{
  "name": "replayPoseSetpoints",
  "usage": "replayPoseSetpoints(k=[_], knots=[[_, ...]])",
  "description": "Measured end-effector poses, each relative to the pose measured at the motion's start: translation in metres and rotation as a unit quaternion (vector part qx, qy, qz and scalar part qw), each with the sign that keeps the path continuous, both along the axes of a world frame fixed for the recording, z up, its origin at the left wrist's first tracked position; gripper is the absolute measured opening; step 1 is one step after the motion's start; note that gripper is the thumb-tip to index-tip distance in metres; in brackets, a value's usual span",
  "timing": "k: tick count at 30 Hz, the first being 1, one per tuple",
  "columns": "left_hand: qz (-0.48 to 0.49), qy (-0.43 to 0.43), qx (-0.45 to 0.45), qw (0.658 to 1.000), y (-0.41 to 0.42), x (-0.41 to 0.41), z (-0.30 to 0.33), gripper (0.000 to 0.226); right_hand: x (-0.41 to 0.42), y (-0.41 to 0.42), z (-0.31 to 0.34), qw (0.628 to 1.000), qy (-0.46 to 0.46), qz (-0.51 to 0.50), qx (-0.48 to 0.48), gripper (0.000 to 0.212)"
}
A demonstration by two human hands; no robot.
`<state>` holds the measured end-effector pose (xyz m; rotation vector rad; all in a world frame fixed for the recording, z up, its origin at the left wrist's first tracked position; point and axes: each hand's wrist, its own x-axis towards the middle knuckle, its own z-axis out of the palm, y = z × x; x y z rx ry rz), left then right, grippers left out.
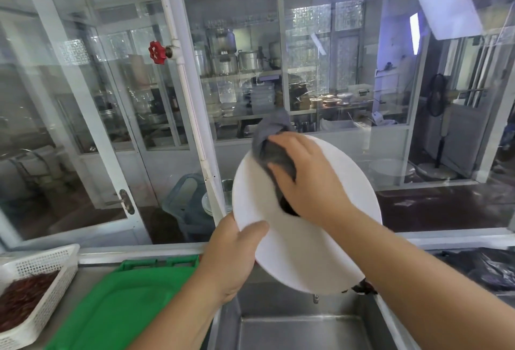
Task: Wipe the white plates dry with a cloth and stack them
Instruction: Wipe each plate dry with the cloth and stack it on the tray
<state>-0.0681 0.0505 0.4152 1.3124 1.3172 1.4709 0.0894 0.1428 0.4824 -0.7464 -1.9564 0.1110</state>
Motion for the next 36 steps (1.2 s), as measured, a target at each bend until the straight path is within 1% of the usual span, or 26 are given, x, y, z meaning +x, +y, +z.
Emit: replayPoseSetpoints(k=[2, 4, 7, 9, 12, 14, 17, 19, 21, 24, 27, 30, 31, 32, 33, 34, 35, 36], knots=[[0.024, -0.036, 0.015, 0.999, -0.001, 0.001, -0.003, 0.036, 0.01, 0.013, 0.003, 0.997, 0.007, -0.074, -0.036, 0.041], [0.053, -0.07, 0.034, 0.996, 0.002, 0.002, -0.003, 0.039, 0.021, 0.02, -0.001, 0.988, -0.015, -0.135, -0.074, 0.041], [0.092, -0.082, 0.051, 0.991, 0.01, -0.001, -0.005, 0.033, 0.028, 0.016, -0.021, 0.978, -0.06, -0.184, -0.076, 0.037], [0.12, -0.082, 0.049, 0.988, 0.015, -0.003, -0.008, 0.033, 0.025, 0.006, -0.037, 0.974, -0.069, -0.196, -0.088, 0.032], [0.154, -0.063, 0.04, 0.985, 0.02, -0.003, -0.015, 0.038, 0.015, -0.016, -0.058, 0.973, -0.024, -0.179, -0.146, 0.024], [0.171, -0.059, 0.035, 0.983, 0.022, 0.001, -0.019, 0.038, 0.008, -0.033, -0.07, 0.974, 0.003, -0.143, -0.179, 0.023], [0.179, -0.04, 0.034, 0.982, 0.022, 0.002, -0.024, 0.033, -0.004, -0.06, -0.08, 0.975, 0.077, -0.043, -0.204, 0.028], [0.163, -0.023, 0.034, 0.986, 0.018, 0.005, -0.024, 0.034, -0.01, -0.067, -0.082, 0.973, 0.121, 0.022, -0.197, 0.029], [0.147, -0.013, 0.038, 0.988, 0.015, 0.006, -0.02, 0.035, -0.013, -0.064, -0.079, 0.979, 0.109, 0.049, -0.168, 0.03], [0.15, -0.01, 0.055, 0.987, 0.013, 0.005, -0.015, 0.026, -0.014, -0.045, -0.068, 0.992, 0.047, 0.048, -0.108, 0.037], [0.144, -0.023, 0.067, 0.987, 0.009, 0.004, -0.014, 0.03, -0.007, -0.016, -0.05, 0.998, 0.023, -0.022, -0.063, 0.043], [0.14, -0.046, 0.069, 0.987, 0.003, 0.004, -0.015, 0.037, 0.012, 0.013, -0.039, 0.985, 0.059, -0.15, -0.054, 0.04], [0.144, -0.052, 0.071, 0.986, 0.002, 0.003, -0.015, 0.039, 0.019, 0.018, -0.041, 0.977, 0.067, -0.193, -0.064, 0.04], [0.149, -0.054, 0.074, 0.985, 0.001, 0.003, -0.014, 0.04, 0.024, 0.021, -0.044, 0.97, 0.076, -0.212, -0.088, 0.042], [0.156, -0.054, 0.077, 0.983, 0.0, 0.004, -0.013, 0.042, 0.027, 0.023, -0.049, 0.967, 0.097, -0.2, -0.124, 0.046], [0.161, -0.054, 0.08, 0.982, -0.001, 0.004, -0.013, 0.046, 0.029, 0.023, -0.054, 0.961, 0.14, -0.166, -0.171, 0.051], [0.166, -0.051, 0.081, 0.982, -0.002, 0.006, -0.012, 0.049, 0.03, 0.021, -0.059, 0.946, 0.197, -0.129, -0.222, 0.057], [0.169, -0.046, 0.082, 0.981, -0.003, 0.007, -0.012, 0.051, 0.03, 0.019, -0.061, 0.921, 0.26, -0.096, -0.273, 0.063]])
